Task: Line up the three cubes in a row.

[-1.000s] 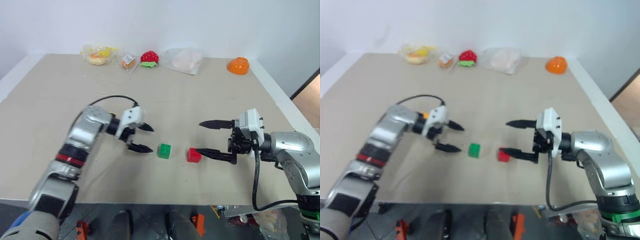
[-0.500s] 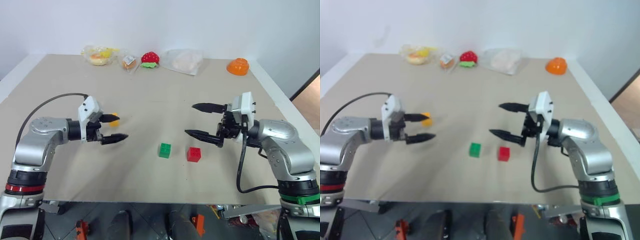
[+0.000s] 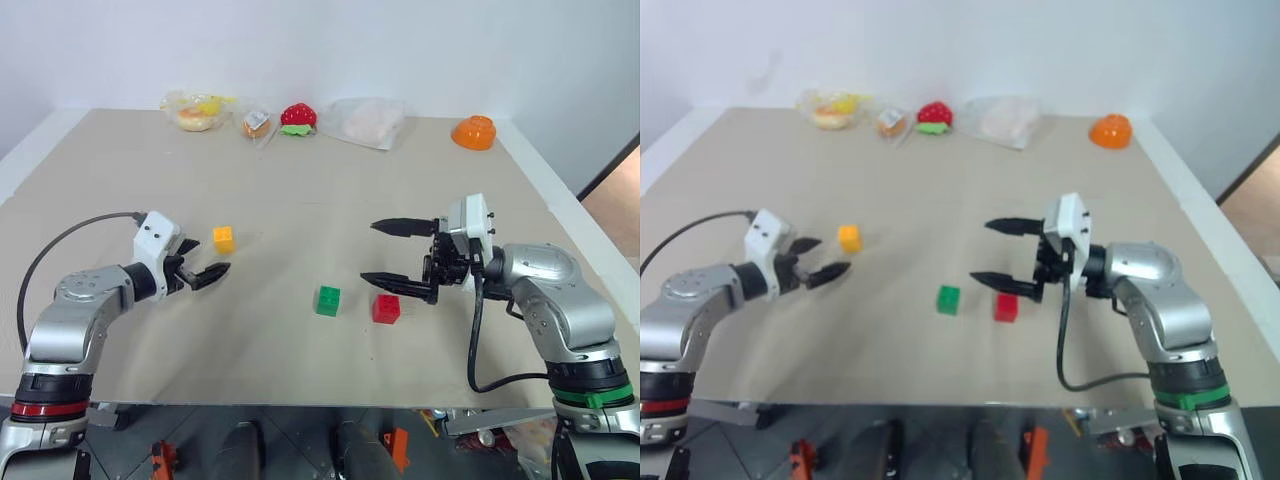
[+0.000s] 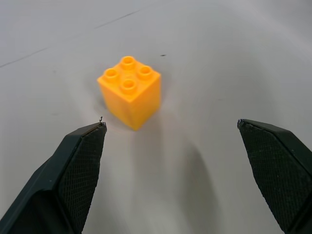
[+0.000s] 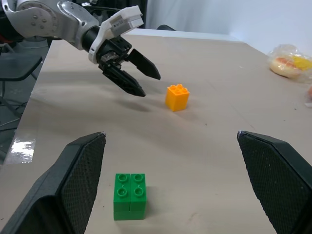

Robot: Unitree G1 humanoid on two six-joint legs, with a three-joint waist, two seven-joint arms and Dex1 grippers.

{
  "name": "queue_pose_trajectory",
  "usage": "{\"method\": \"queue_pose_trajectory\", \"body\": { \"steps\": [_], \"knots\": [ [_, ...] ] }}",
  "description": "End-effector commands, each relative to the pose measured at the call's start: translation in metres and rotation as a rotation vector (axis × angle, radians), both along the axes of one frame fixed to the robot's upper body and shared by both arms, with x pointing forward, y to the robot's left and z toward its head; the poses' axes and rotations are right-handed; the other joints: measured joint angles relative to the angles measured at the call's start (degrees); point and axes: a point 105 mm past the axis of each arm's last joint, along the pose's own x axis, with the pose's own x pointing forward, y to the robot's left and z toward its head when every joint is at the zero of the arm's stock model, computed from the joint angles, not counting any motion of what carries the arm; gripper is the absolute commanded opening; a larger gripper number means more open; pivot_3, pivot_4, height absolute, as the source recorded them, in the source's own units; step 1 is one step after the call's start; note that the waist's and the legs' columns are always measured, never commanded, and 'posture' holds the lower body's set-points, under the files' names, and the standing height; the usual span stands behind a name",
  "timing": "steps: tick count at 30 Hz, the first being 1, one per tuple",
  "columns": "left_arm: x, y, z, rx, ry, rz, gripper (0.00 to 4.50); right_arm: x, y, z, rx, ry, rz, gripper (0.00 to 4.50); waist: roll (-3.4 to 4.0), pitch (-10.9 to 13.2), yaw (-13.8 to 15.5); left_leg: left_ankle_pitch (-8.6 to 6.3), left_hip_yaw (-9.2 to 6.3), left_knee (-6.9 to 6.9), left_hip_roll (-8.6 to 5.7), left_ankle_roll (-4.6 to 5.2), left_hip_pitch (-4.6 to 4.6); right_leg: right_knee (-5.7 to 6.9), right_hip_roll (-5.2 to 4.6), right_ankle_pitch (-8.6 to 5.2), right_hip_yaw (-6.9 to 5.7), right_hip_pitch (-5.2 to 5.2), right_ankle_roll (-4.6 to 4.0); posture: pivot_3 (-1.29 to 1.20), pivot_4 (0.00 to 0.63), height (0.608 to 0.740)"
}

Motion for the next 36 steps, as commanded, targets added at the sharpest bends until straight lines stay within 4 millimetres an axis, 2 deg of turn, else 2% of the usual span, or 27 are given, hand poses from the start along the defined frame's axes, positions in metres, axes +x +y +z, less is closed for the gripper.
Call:
{"method": "queue_pose_trajectory", "body": {
  "steps": [1,6,15,20,36],
  "knots": [
    [0.009,0.018,0.016,-0.007,-0.068,0.066,4.46,-0.004,0.003,0.01,0.004,-0.045,0.022,4.5,0.0,0.0,0.0,0.0,0.01,0.0,0.01,0.0,0.0,0.0,0.0,0.0,0.0,-0.01,0.0,0.0,0.15,0.74],
    [0.018,0.031,0.016,-0.024,-0.071,0.142,4.46,-0.006,0.001,0.009,0.007,-0.045,0.012,4.5,0.0,0.0,0.01,-0.01,0.04,-0.03,0.06,-0.01,0.0,0.0,0.03,0.0,-0.01,-0.05,-0.01,0.0,0.15,0.74],
    [0.03,0.018,0.006,-0.017,-0.048,0.046,4.46,-0.008,0.001,0.01,0.008,-0.049,0.0,4.5,-0.01,0.0,0.1,0.0,0.07,-0.03,0.08,-0.03,-0.01,0.0,0.03,0.02,-0.04,-0.06,-0.04,0.0,0.15,0.74],
    [0.046,0.032,0.007,0.043,-0.045,0.047,4.46,-0.006,0.008,0.019,0.027,-0.09,-0.016,4.5,-0.01,-0.01,0.09,0.0,0.12,-0.03,0.1,-0.03,-0.01,0.0,0.04,0.04,-0.03,-0.07,-0.06,0.0,0.15,0.74],
    [0.061,0.015,-0.003,0.022,-0.026,-0.054,4.46,-0.01,0.01,0.024,0.045,-0.094,-0.002,4.5,-0.01,-0.01,0.05,-0.01,0.15,-0.07,0.13,-0.04,-0.06,0.0,0.08,0.03,-0.03,-0.13,-0.05,0.0,0.15,0.74]
  ]
}}
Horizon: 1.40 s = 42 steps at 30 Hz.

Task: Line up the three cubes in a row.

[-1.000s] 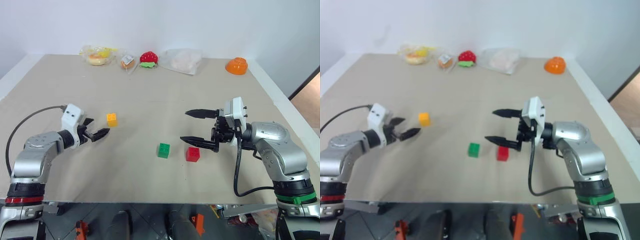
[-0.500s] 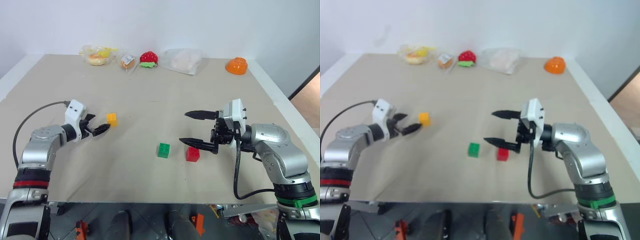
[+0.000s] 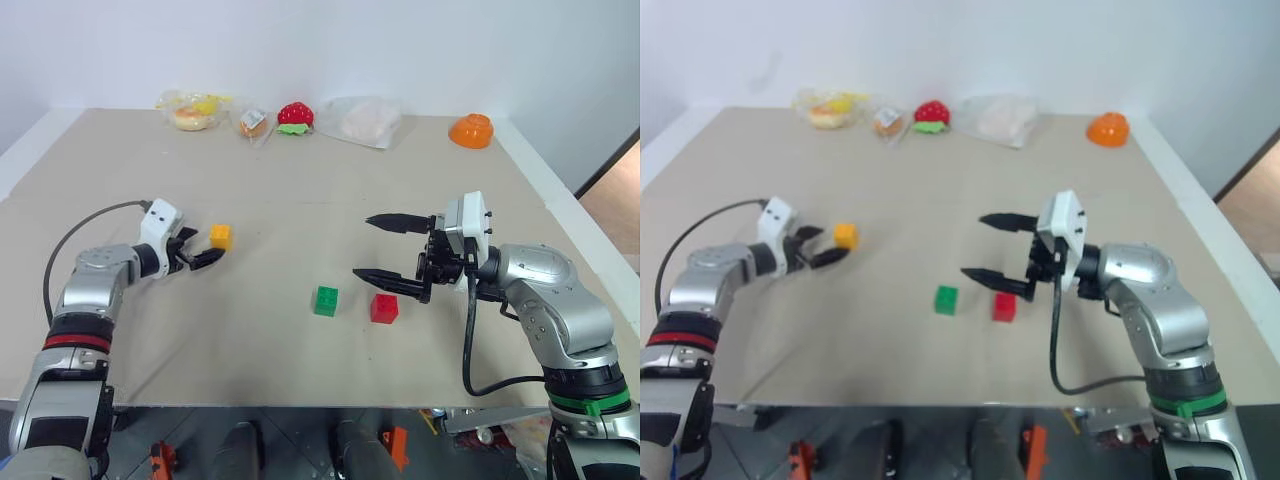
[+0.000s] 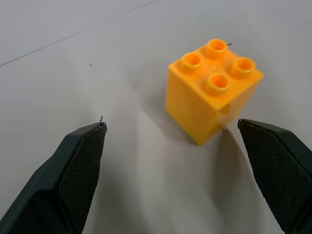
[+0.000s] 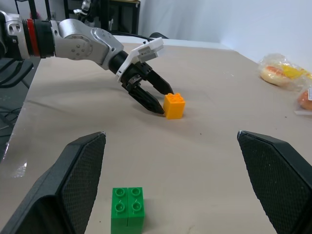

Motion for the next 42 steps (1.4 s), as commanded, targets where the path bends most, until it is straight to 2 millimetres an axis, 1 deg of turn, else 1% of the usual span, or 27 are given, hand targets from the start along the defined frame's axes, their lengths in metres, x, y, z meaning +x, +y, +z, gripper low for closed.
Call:
{"method": "queue_pose_trajectory", "body": {
  "steps": [1,7,16,23,26,31,38,40,42],
  "knots": [
    [0.005,-0.002,0.014,0.001,-0.047,-0.023,4.46,-0.005,0.001,0.016,0.007,-0.065,0.02,4.5,0.0,0.0,0.01,0.0,0.0,0.0,0.0,0.0,0.0,0.0,0.0,0.0,0.0,0.0,0.0,0.0,0.15,0.74],
    [0.013,-0.006,0.013,-0.001,-0.048,-0.02,4.46,-0.004,0.001,0.017,0.006,-0.067,0.02,4.5,0.0,0.0,0.0,0.0,0.0,0.0,0.0,0.0,0.0,0.0,0.01,0.0,0.0,0.0,0.01,0.0,0.15,0.74],
    [0.018,-0.02,0.01,-0.007,-0.05,-0.047,4.46,-0.004,0.0,0.016,0.007,-0.067,0.016,4.5,0.0,0.0,-0.01,0.0,0.0,0.0,0.0,0.0,-0.02,0.0,0.03,0.0,0.0,0.0,0.02,0.0,0.15,0.74],
    [0.018,-0.019,0.013,-0.015,-0.053,-0.052,4.46,-0.004,-0.001,0.016,0.006,-0.069,0.011,4.5,0.0,0.0,0.0,0.0,-0.01,0.0,0.01,0.0,-0.02,0.0,0.05,0.01,0.01,-0.01,0.02,0.0,0.15,0.74],
    [0.018,-0.017,0.013,-0.023,-0.054,-0.044,3.7,-0.003,-0.001,0.016,0.005,-0.068,0.009,4.5,0.0,0.0,0.0,0.0,-0.01,0.0,0.02,0.0,-0.02,0.0,0.05,0.01,0.01,-0.01,0.02,0.0,0.15,0.74],
    [0.018,-0.019,0.013,-0.017,-0.057,-0.049,1.92,-0.002,-0.001,0.015,0.004,-0.07,0.008,4.5,0.0,0.0,0.0,0.0,-0.01,0.0,0.01,0.0,-0.02,0.0,0.05,0.01,0.01,-0.01,0.02,0.0,0.15,0.74],
    [0.017,-0.019,0.016,0.001,-0.071,-0.073,1.88,-0.001,-0.001,0.015,-0.002,-0.07,0.014,4.5,0.0,0.0,0.0,0.0,-0.01,0.0,0.02,0.0,-0.02,0.0,0.05,0.01,0.01,-0.01,0.02,0.0,0.15,0.74],
    [0.017,-0.023,0.023,-0.001,-0.097,-0.099,1.88,-0.001,-0.001,0.015,-0.005,-0.072,0.014,4.5,0.0,0.0,0.0,0.0,-0.01,0.0,0.02,0.0,-0.02,0.0,0.05,0.01,0.01,-0.01,0.02,0.0,0.15,0.74],
    [0.015,-0.032,0.035,-0.036,-0.146,-0.159,1.88,0.0,-0.001,0.016,-0.006,-0.074,0.015,4.5,0.0,0.0,0.0,0.0,-0.01,0.0,0.02,0.0,-0.02,0.0,0.05,0.01,0.01,-0.01,0.02,0.0,0.15,0.74]
  ]
}}
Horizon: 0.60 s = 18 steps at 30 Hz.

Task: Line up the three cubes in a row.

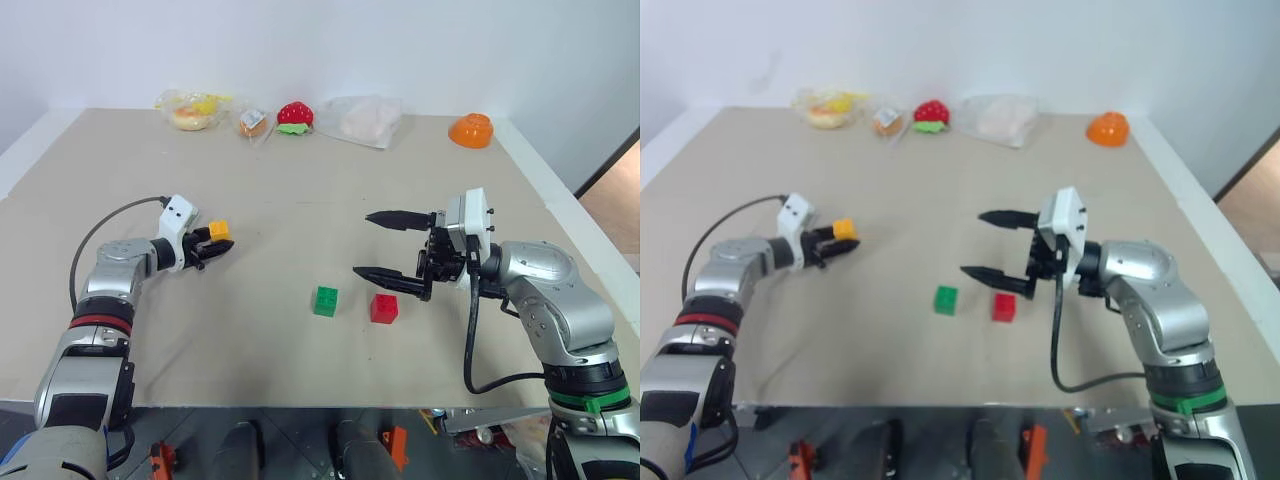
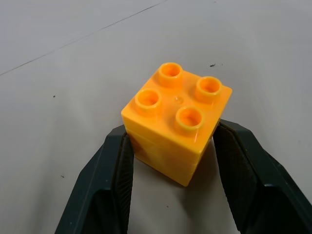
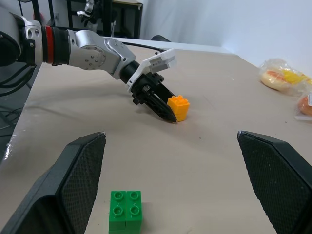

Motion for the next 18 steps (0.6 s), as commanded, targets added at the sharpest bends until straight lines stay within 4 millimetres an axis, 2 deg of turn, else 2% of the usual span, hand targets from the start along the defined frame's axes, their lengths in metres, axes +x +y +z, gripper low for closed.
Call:
{"method": "queue_pose_trajectory", "body": {
  "steps": [1,3,5,8,10,13,18],
  "knots": [
    [-0.001,-0.017,0.045,-0.057,-0.155,-0.126,1.88,-0.001,-0.001,0.012,-0.001,-0.054,0.003,4.5,0.0,0.0,0.0,0.0,0.0,0.0,0.0,0.0,0.0,0.0,0.0,0.0,0.0,0.0,0.0,0.0,0.15,0.74],
    [-0.011,-0.03,0.058,-0.106,-0.185,-0.236,1.88,-0.001,-0.002,0.012,-0.004,-0.053,0.007,4.5,-0.01,0.01,0.0,0.0,0.0,0.0,0.0,0.0,-0.06,0.0,0.0,0.0,0.0,-0.03,0.0,0.0,0.15,0.74],
    [-0.026,-0.04,0.057,-0.061,-0.186,-0.373,1.88,-0.007,-0.001,0.012,-0.013,-0.04,0.033,4.5,-0.01,0.01,0.0,0.0,0.0,0.0,0.0,0.0,-0.07,0.0,-0.01,0.0,0.0,-0.04,0.0,0.0,0.15,0.74],
    [-0.048,-0.046,0.038,0.073,-0.163,-0.537,1.88,-0.016,-0.003,0.01,-0.032,-0.022,0.063,4.5,0.0,0.0,-0.05,0.0,0.01,0.0,0.0,-0.01,-0.07,-0.01,-0.02,-0.02,0.02,-0.04,-0.02,0.0,0.15,0.74],
    [-0.062,-0.05,0.031,0.088,-0.133,-0.626,1.88,-0.022,-0.007,0.008,-0.049,-0.005,0.076,4.5,0.0,0.0,-0.1,-0.01,0.03,-0.04,0.03,0.0,-0.05,0.0,0.0,-0.04,0.03,-0.05,-0.06,0.0,0.15,0.74],
    [-0.073,-0.057,0.027,0.08,-0.111,-0.694,1.88,-0.031,-0.013,0.005,-0.069,0.023,0.089,4.5,0.0,0.01,-0.05,-0.01,0.01,-0.05,0.09,0.0,-0.05,0.02,0.06,-0.06,0.02,-0.08,-0.1,0.0,0.15,0.74],
    [-0.077,-0.069,0.021,0.078,-0.113,-0.724,1.88,-0.039,-0.022,0.009,-0.065,0.044,0.081,4.5,0.0,0.0,0.11,0.0,0.03,0.1,0.09,0.01,-0.06,0.03,0.02,-0.01,0.02,-0.02,-0.08,0.0,0.15,0.74]
  ]
}}
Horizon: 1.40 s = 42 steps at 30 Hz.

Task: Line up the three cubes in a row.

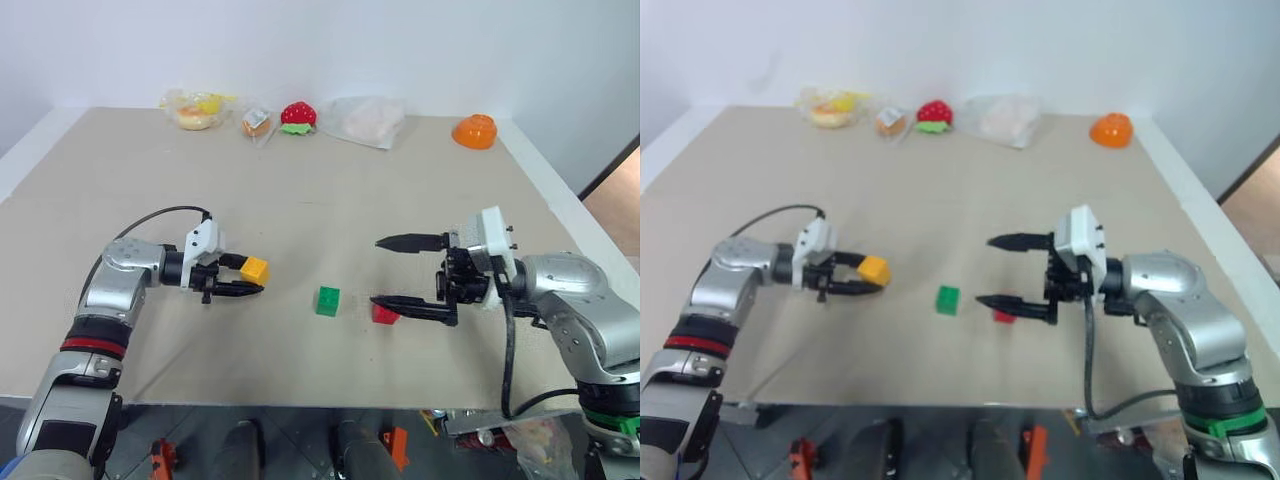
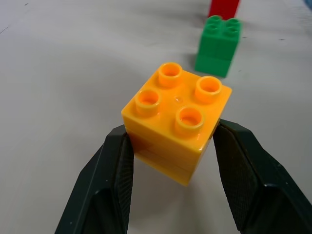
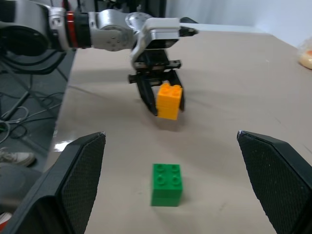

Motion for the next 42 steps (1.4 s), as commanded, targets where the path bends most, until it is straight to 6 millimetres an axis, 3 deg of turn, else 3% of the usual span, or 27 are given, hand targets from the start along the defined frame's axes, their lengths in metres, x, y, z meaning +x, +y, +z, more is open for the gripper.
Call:
{"method": "queue_pose_trajectory", "body": {
  "steps": [1,7,14,21,26,32,42],
  "knots": [
    [-0.003,-0.012,0.006,-0.023,-0.034,-0.039,1.88,-0.01,-0.005,0.017,0.02,-0.04,0.007,4.5,0.0,0.0,0.0,0.0,0.02,0.03,-0.01,0.0,0.0,0.0,-0.02,0.0,0.01,0.01,0.0,0.0,0.15,0.74],
    [-0.009,-0.023,-0.002,-0.015,-0.009,-0.078,1.88,-0.013,-0.004,0.016,0.053,-0.013,-0.007,4.5,0.0,0.0,-0.05,0.0,0.01,0.02,0.0,0.0,0.0,0.0,0.0,0.01,0.0,-0.01,0.01,0.0,0.15,0.74],
    [0.009,-0.011,-0.02,0.056,-0.023,0.052,1.88,-0.01,-0.003,0.008,0.058,-0.002,-0.034,4.5,0.0,0.0,-0.1,0.0,0.0,-0.01,0.03,0.0,0.0,0.0,0.06,0.0,0.01,-0.03,0.0,0.0,0.15,0.74],
    [0.016,-0.021,-0.014,-0.014,-0.005,0.118,1.88,-0.008,-0.002,0.005,0.055,-0.003,-0.041,4.5,0.0,0.0,-0.05,0.0,0.0,0.03,0.02,0.0,0.0,0.0,0.04,0.01,0.01,0.0,0.01,0.0,0.15,0.74],
    [0.003,-0.032,0.001,-0.1,0.05,0.135,1.88,-0.007,0.0,0.001,0.051,0.001,-0.042,4.5,0.0,0.0,-0.07,0.0,0.0,-0.01,0.03,0.0,-0.01,0.0,0.04,0.0,0.01,-0.01,0.01,0.0,0.15,0.74],
    [-0.024,-0.029,0.004,-0.104,0.114,0.125,1.88,-0.006,0.002,-0.002,0.053,0.005,-0.037,4.5,0.0,0.0,-0.27,0.0,-0.05,-0.06,0.08,0.0,0.02,0.04,0.14,-0.02,0.01,-0.05,-0.01,0.0,0.15,0.74],
    [-0.016,-0.008,-0.018,-0.054,0.13,0.224,1.88,-0.003,0.006,-0.002,0.057,0.0,-0.017,4.5,0.0,0.0,-0.16,0.0,0.0,0.0,0.05,-0.01,0.09,0.02,0.04,0.03,0.02,-0.01,-0.06,0.0,0.15,0.74]
  ]
}}
